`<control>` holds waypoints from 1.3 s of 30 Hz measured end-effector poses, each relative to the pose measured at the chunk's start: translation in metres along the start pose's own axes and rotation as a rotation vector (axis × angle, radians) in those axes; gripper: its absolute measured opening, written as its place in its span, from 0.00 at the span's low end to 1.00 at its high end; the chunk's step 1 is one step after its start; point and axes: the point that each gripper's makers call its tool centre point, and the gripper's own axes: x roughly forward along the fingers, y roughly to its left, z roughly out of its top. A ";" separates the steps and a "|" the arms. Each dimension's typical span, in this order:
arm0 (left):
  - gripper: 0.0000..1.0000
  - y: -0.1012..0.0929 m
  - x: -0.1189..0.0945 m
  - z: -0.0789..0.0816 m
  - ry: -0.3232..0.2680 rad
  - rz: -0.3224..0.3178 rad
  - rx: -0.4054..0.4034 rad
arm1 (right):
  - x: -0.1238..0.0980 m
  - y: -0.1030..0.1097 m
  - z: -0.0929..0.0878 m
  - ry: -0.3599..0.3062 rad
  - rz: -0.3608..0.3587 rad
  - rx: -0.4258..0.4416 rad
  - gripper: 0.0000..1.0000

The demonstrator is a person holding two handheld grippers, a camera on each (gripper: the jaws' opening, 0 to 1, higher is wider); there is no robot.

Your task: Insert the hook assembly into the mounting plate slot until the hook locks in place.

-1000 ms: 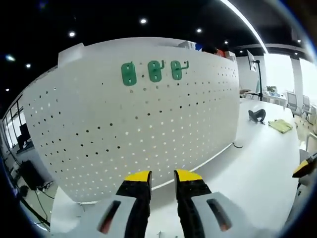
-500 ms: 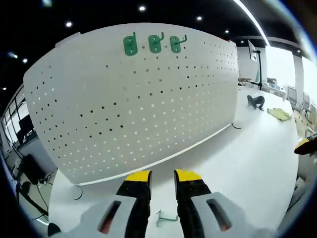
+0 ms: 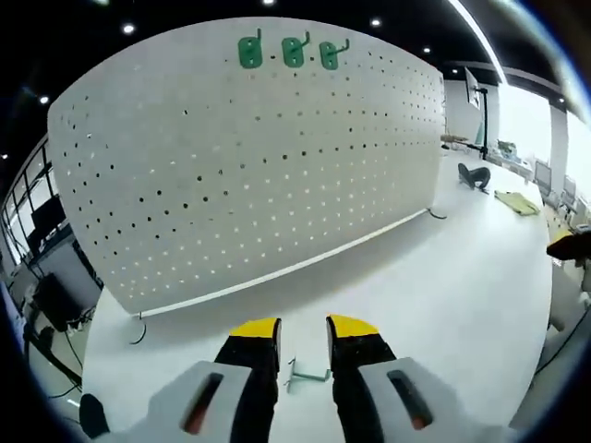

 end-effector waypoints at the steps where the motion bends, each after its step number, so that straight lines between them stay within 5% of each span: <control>1: 0.21 0.000 0.000 -0.002 0.001 0.001 -0.002 | 0.000 0.000 0.000 0.000 -0.001 0.001 0.60; 22: 0.35 0.003 0.006 -0.059 0.131 -0.021 -0.023 | -0.003 -0.004 -0.011 0.015 -0.023 0.022 0.60; 39: 0.28 0.014 0.016 -0.081 0.211 -0.004 0.008 | -0.003 -0.001 -0.013 0.009 -0.005 0.031 0.71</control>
